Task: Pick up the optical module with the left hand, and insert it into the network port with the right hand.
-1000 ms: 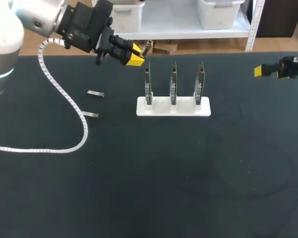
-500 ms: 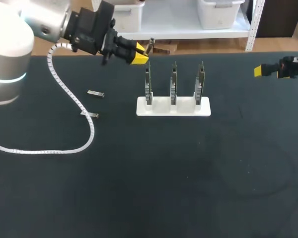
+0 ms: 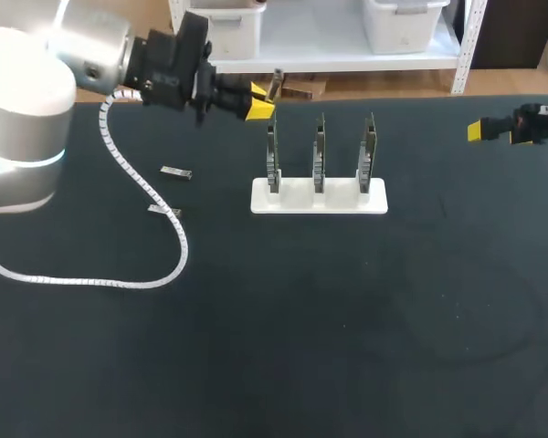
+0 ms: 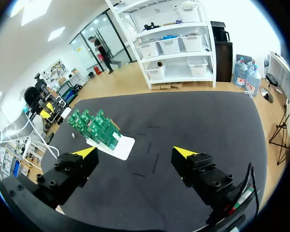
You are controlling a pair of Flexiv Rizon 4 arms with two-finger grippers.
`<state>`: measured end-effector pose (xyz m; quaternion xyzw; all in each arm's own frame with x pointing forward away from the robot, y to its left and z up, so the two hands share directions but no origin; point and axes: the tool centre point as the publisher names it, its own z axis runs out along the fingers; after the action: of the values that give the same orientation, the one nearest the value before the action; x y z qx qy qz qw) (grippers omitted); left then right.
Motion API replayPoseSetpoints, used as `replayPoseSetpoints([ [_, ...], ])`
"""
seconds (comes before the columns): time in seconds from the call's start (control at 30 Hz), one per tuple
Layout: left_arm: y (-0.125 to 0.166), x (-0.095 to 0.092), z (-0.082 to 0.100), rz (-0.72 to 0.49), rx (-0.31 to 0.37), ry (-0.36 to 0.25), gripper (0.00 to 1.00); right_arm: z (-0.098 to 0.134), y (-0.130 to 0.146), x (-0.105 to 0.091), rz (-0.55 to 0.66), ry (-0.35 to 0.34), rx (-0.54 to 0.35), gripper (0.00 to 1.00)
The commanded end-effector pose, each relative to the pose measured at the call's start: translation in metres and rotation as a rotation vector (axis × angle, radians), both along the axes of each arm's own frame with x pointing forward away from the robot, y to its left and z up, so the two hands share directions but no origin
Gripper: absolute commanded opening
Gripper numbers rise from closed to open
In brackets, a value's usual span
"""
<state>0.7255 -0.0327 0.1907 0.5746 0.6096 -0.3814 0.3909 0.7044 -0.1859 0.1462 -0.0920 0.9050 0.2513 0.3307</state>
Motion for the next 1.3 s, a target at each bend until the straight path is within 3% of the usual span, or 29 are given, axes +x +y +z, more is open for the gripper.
replayPoseSetpoints([
  [0.03, 0.001, -0.003, -0.003, 0.004, -0.015, -0.007, 0.0, 0.001, 0.0, -0.001, -0.002, 0.001, -0.002, 1.0],
  [0.33, -0.012, 0.002, -0.001, -0.033, -0.057, 0.012, 0.0, 0.001, 0.0, -0.001, -0.002, 0.001, -0.002, 1.0],
  [0.47, -0.016, 0.001, 0.005, -0.092, 0.022, -0.02, 0.0, 0.001, 0.0, -0.001, -0.002, 0.001, -0.002, 1.0],
  [1.07, -0.016, 0.001, 0.005, -0.092, 0.022, -0.02, 0.0, 0.001, 0.0, -0.001, -0.002, 0.001, -0.002, 1.0],
  [1.17, -0.013, 0.004, 0.001, -0.079, -0.1, -0.002, 0.0, 0.001, 0.0, -0.001, -0.002, 0.001, -0.002, 1.0],
  [1.3, -0.019, 0.007, 0.0, -0.084, -0.136, 0.007, 0.0, 0.001, 0.0, -0.001, -0.002, 0.001, -0.002, 1.0],
])
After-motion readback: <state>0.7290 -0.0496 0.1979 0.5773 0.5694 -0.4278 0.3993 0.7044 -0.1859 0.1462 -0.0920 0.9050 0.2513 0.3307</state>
